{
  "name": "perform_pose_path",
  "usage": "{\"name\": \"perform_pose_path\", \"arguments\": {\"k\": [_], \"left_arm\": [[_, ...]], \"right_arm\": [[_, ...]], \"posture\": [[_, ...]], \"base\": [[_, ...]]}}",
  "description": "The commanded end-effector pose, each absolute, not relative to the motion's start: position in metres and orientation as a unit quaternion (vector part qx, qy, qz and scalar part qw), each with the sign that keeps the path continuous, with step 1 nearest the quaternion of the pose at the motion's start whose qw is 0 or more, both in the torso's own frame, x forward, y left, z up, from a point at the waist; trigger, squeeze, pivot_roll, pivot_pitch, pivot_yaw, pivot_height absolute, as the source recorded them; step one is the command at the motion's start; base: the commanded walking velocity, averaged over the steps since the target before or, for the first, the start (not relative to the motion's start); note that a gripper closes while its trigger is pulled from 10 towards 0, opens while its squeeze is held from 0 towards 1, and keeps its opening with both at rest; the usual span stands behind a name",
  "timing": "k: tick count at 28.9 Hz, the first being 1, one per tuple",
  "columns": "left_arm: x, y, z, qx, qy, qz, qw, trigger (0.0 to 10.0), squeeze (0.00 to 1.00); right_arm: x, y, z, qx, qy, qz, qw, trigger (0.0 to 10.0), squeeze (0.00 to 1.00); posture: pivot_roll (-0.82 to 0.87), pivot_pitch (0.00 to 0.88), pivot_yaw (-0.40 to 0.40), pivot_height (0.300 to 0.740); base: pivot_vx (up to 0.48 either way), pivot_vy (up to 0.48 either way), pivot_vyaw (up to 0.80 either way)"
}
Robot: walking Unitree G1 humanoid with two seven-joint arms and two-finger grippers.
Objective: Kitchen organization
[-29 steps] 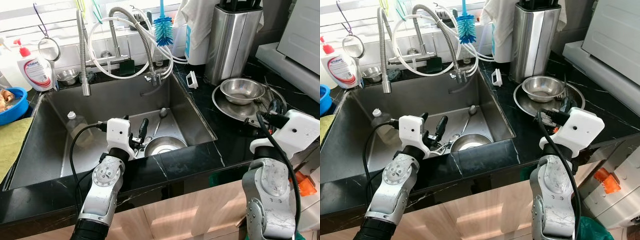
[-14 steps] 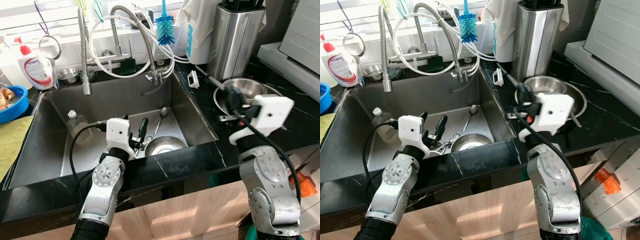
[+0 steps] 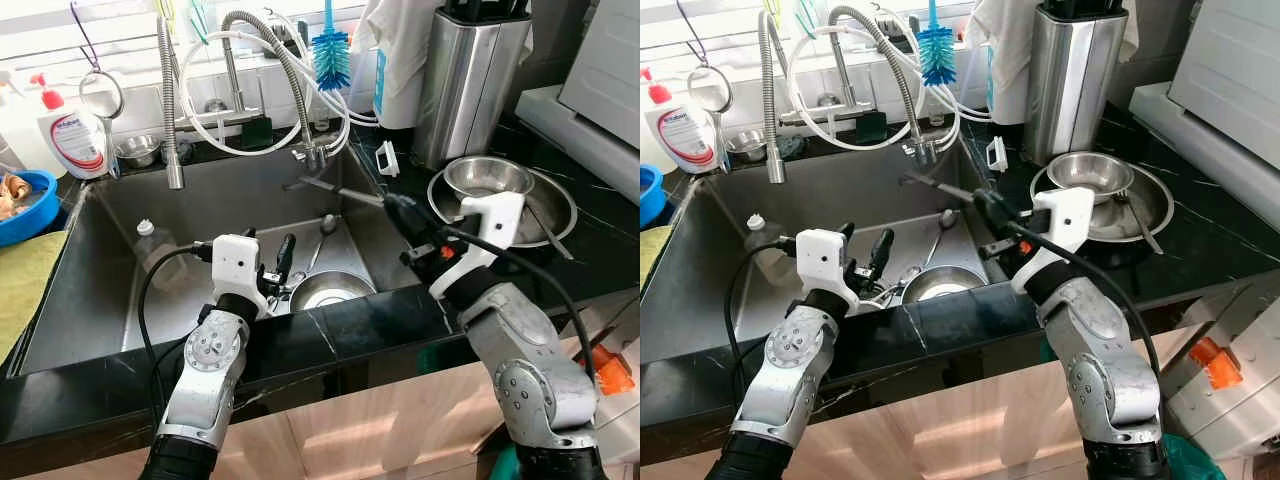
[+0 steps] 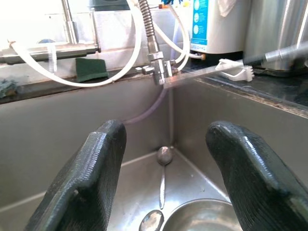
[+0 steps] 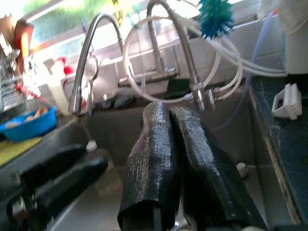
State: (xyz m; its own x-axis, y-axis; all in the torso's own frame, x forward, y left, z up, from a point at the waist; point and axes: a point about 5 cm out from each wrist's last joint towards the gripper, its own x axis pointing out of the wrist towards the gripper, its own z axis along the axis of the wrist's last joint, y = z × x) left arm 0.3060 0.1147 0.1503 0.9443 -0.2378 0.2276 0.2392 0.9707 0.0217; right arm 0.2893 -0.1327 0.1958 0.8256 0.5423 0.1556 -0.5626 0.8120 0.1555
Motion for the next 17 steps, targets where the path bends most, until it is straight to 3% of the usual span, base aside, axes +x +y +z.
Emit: {"name": "perform_pose_path", "arguments": {"k": [1,17], "left_arm": [[0.309,0.117,0.152,0.007,-0.118,-0.115,0.986,10.0,0.0],[0.31,0.119,0.152,0.01,-0.12,-0.113,0.986,10.0,0.0]], "right_arm": [[0.291,-0.134,0.187,0.099,-0.033,0.29,0.951,10.0,0.0],[0.303,-0.147,0.156,0.13,0.045,0.268,0.954,10.0,0.0]], "posture": [[-0.13,0.0,0.064,0.74],[-0.12,0.0,0.063,0.74]], "base": [[0.0,0.0,0.0],[0.0,0.0,0.0]]}}
